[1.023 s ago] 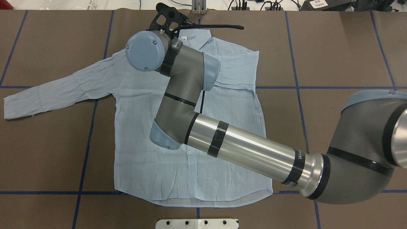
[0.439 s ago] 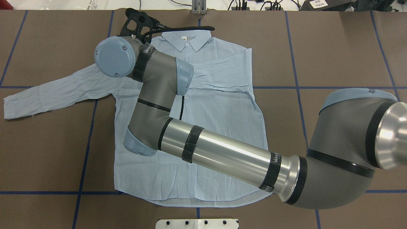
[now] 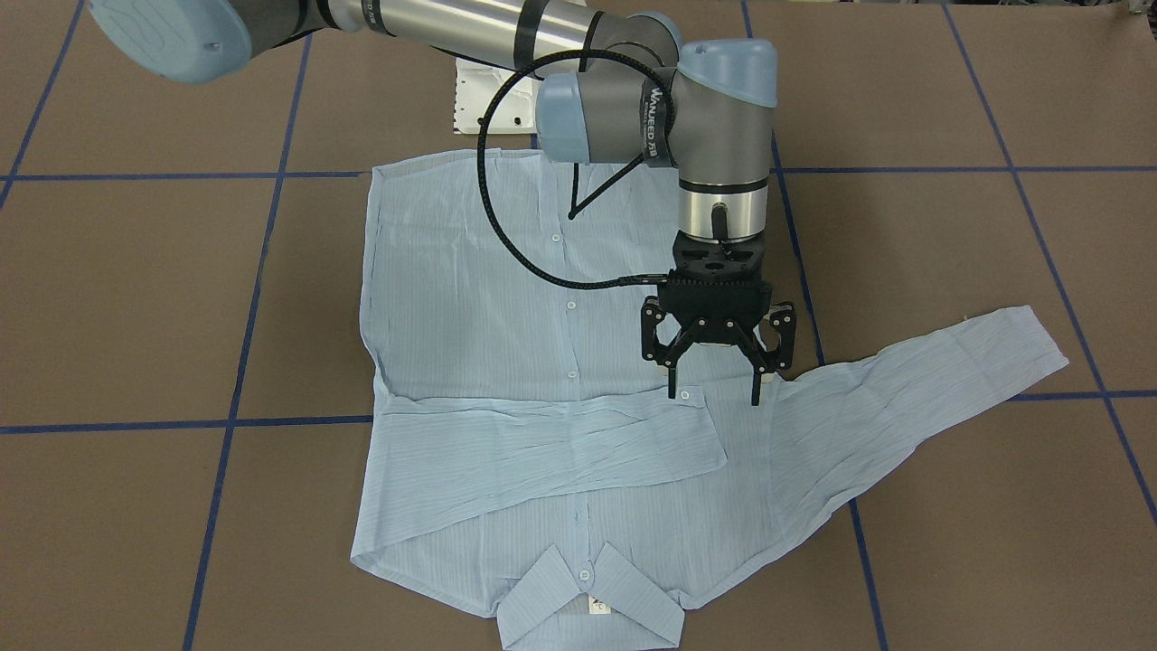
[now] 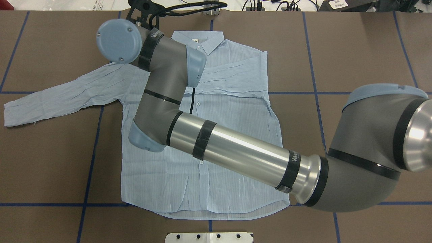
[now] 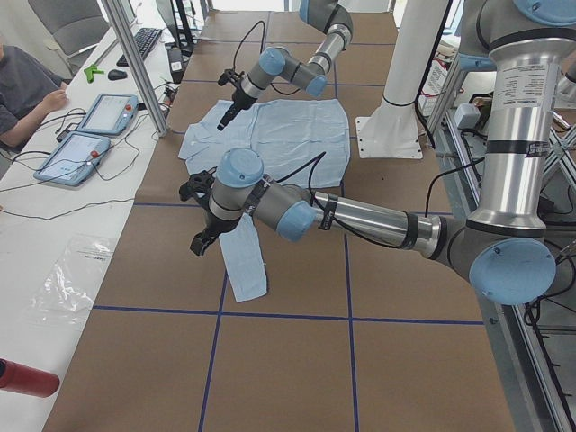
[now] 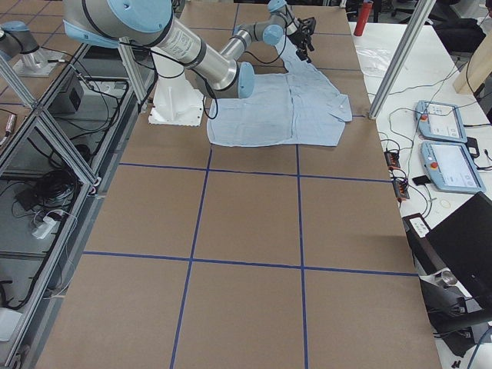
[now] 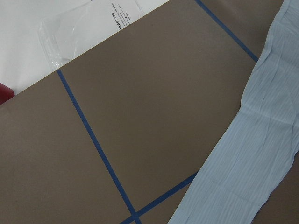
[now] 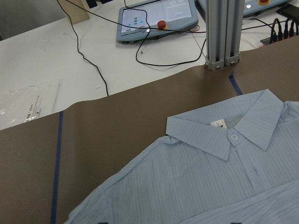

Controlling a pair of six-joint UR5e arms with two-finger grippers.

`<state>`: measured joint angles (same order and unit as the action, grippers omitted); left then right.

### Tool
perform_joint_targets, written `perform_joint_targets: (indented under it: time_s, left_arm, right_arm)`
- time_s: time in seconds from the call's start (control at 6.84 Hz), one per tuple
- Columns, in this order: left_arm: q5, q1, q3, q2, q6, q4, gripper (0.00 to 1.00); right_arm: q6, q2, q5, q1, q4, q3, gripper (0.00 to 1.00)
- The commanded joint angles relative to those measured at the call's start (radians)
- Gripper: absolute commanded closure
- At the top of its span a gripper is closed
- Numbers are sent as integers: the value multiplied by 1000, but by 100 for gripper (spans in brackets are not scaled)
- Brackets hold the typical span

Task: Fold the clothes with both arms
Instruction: 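Release the sleeve and withdraw the right arm while the left gripper nears the cuff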

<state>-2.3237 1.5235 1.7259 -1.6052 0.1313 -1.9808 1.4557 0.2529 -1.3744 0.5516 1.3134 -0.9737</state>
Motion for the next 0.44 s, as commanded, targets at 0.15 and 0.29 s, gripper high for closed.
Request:
perform_joint_targets:
  time_s: [0.15,0.29]
  left_arm:
    - [10,-46,-205,19,-299,-407,0]
    - [23,-122,-236,54,-519,-575,0]
  right_arm:
    - [-257,260,-378,212,138,-334,0]
    - [-372,379,-473,290,138,-449,0]
